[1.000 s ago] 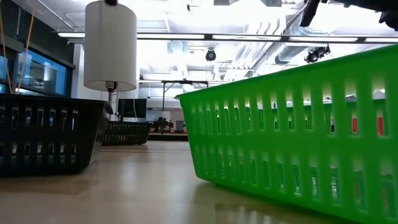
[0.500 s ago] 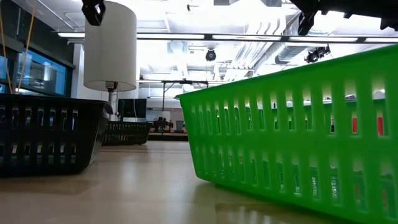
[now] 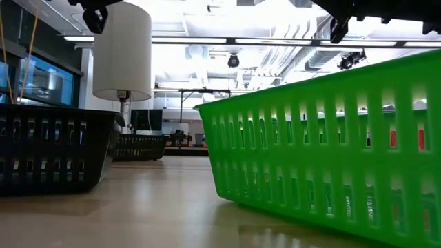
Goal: Stack baskets by color
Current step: Stack the bottom green bin on top of the top green bin
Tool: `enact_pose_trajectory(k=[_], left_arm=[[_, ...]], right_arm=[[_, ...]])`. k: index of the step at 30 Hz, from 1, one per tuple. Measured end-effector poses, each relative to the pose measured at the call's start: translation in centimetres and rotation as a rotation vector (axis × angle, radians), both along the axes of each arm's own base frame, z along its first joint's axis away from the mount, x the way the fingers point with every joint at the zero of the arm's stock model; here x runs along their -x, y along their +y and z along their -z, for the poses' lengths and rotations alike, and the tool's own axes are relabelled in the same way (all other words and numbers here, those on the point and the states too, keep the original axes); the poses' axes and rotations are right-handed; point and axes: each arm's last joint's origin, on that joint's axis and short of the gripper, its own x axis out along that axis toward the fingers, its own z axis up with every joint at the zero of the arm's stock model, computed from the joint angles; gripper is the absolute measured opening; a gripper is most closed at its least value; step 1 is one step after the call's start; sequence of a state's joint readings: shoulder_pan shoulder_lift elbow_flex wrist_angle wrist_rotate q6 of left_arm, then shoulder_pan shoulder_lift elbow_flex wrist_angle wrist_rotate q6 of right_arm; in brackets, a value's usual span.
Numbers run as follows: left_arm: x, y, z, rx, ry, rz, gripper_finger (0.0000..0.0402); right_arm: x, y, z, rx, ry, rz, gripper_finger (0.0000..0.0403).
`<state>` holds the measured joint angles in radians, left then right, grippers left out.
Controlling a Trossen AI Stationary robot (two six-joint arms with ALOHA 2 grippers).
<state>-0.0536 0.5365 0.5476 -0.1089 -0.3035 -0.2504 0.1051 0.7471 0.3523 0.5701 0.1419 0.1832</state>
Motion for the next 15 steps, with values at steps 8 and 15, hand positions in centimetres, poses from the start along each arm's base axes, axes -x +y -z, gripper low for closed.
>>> enact_pose_trajectory(k=[8,15], left_arm=[[0.2,0.1,-0.1,-0.019,-0.003,-0.020,0.0000],[0.2,0.1,-0.1,-0.004,-0.007,-0.023,0.0000]], right_arm=[[-0.3,0.0,-0.3,-0.099,0.014,-0.015,0.0000],[-4.1,1.3,-3.5,-0.068,0.345,-0.117,0.0000]])
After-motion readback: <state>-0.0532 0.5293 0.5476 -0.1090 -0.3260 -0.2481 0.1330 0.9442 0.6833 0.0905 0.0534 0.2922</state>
